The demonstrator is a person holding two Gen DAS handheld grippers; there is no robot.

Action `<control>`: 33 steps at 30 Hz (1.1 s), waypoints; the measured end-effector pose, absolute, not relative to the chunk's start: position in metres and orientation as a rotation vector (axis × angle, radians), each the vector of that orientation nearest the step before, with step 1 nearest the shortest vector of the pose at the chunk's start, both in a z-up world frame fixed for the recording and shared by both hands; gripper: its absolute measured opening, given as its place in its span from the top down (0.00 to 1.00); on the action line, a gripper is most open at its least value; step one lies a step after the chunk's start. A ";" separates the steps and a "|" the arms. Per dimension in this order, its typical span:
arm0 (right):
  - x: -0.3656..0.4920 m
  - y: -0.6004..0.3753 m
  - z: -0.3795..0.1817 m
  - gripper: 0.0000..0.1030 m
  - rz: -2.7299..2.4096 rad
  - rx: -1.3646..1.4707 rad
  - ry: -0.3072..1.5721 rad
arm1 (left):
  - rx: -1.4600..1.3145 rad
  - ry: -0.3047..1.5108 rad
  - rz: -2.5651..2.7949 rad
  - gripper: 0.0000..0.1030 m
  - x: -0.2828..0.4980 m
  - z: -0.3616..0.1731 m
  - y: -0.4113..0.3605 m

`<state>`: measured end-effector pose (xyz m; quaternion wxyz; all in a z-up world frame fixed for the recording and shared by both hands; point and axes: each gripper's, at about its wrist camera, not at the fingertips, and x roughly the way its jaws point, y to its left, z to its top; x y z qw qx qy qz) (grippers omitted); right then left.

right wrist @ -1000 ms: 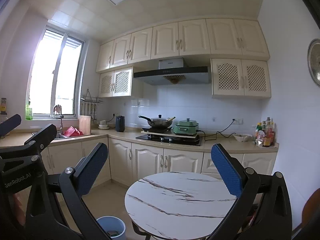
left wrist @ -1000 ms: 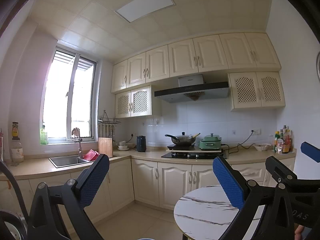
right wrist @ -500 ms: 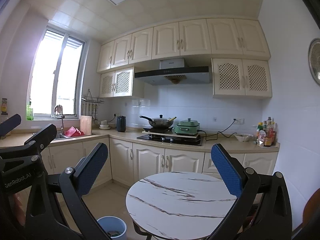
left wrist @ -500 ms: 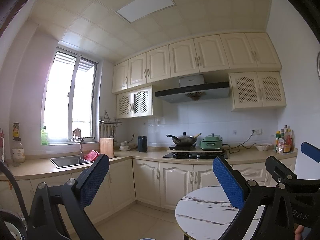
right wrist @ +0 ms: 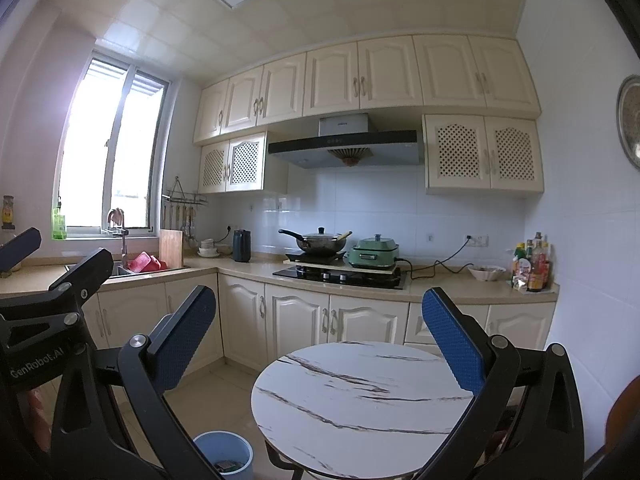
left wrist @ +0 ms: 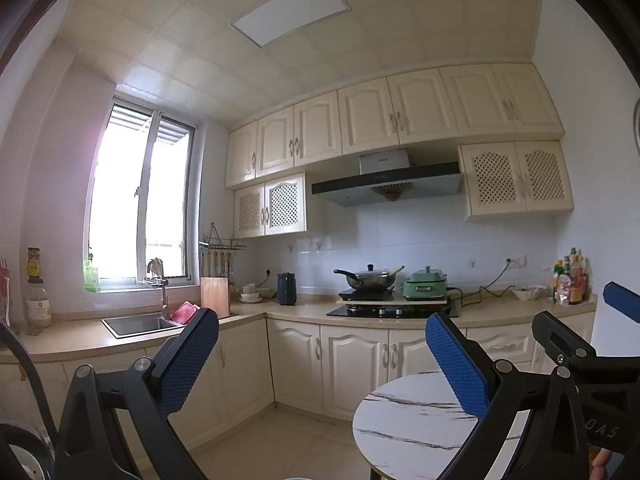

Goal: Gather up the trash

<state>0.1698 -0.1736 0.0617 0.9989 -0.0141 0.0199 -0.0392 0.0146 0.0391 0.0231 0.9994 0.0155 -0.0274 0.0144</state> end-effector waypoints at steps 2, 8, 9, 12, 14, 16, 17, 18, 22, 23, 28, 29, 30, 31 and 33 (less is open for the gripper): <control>0.170 -0.173 0.061 0.00 -0.079 -0.027 0.039 | 0.032 -0.058 0.030 0.00 0.016 0.023 0.041; 0.170 -0.172 0.061 0.00 -0.080 -0.026 0.039 | 0.035 -0.059 0.030 0.00 0.020 0.021 0.045; 0.171 -0.171 0.060 0.00 -0.080 -0.026 0.040 | 0.035 -0.058 0.030 0.00 0.020 0.021 0.045; 0.170 -0.172 0.061 0.00 -0.080 -0.027 0.039 | 0.034 -0.058 0.029 0.00 0.021 0.021 0.046; 0.170 -0.171 0.061 0.00 -0.081 -0.027 0.039 | 0.035 -0.059 0.029 0.00 0.021 0.021 0.047; 0.170 -0.171 0.061 0.00 -0.081 -0.027 0.039 | 0.035 -0.059 0.028 0.00 0.021 0.021 0.047; 0.170 -0.171 0.061 0.00 -0.081 -0.027 0.039 | 0.035 -0.059 0.028 0.00 0.021 0.021 0.047; 0.170 -0.171 0.061 0.00 -0.081 -0.027 0.039 | 0.035 -0.059 0.029 0.00 0.021 0.021 0.048; 0.170 -0.171 0.061 0.00 -0.081 -0.027 0.039 | 0.035 -0.059 0.027 0.00 0.022 0.021 0.049; 0.170 -0.171 0.061 0.00 -0.081 -0.027 0.039 | 0.035 -0.059 0.027 0.00 0.021 0.021 0.049; 0.170 -0.171 0.061 0.00 -0.083 -0.027 0.038 | 0.036 -0.059 0.027 0.00 0.022 0.021 0.050; 0.171 -0.170 0.060 0.00 -0.084 -0.027 0.038 | 0.036 -0.059 0.027 0.00 0.022 0.020 0.050; 0.170 -0.171 0.061 0.00 -0.084 -0.027 0.038 | 0.036 -0.059 0.027 0.00 0.023 0.020 0.050; 0.170 -0.171 0.061 0.00 -0.084 -0.026 0.038 | 0.036 -0.060 0.026 0.00 0.022 0.020 0.050; 0.171 -0.170 0.060 0.00 -0.084 -0.026 0.038 | 0.035 -0.060 0.026 0.00 0.023 0.020 0.050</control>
